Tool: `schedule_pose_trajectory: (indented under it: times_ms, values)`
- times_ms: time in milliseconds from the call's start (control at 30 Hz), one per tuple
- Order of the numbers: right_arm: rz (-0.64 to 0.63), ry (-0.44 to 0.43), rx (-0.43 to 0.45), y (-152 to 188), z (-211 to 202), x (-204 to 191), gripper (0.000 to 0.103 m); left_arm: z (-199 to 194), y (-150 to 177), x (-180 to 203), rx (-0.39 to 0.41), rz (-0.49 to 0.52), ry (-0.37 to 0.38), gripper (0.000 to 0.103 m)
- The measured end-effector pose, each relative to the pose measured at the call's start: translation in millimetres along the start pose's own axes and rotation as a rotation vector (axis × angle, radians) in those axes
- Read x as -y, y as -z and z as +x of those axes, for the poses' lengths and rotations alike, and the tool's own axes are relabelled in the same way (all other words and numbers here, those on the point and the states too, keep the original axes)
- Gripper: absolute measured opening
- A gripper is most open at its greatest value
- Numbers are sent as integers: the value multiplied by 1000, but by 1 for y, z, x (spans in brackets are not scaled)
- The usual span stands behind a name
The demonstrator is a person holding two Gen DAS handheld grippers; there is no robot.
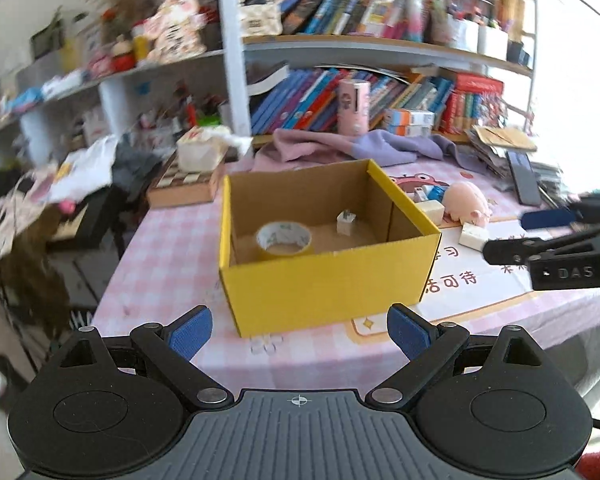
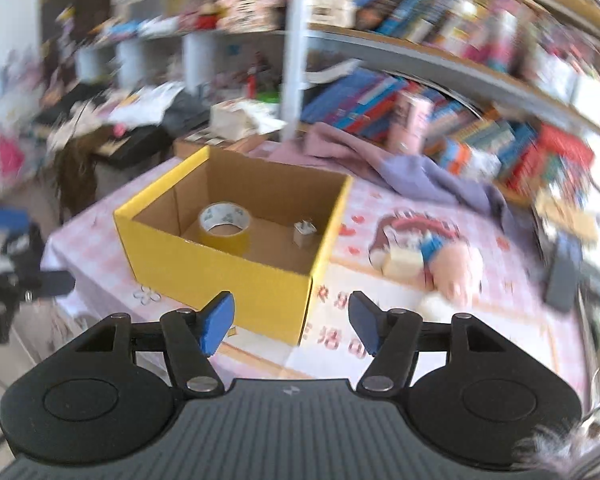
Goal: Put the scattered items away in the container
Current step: 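Raise both open tools out of the box and back over the table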
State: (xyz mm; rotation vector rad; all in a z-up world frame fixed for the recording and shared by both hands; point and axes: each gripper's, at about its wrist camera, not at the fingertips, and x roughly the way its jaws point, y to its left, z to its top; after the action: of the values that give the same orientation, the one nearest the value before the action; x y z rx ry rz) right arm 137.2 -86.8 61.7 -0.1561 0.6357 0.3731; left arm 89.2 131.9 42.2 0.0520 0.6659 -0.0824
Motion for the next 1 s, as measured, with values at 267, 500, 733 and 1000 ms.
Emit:
schedule_pose_trajectory:
  times_ms: [267,500,733,1000]
  values:
    - [66,48,2,34,-27,-9,65,-7,27,14,-19,-69,4,96]
    - [66,104,-22,67,-38,-13,70,-6,42,37,-33,-47,19,96]
    - [114,133,-73,90,-42,-2,70,0,51,60,-57,-15,54,96]
    - [122,144,-106,100,-45,3,76,8,54,73,-98,-11,70,96]
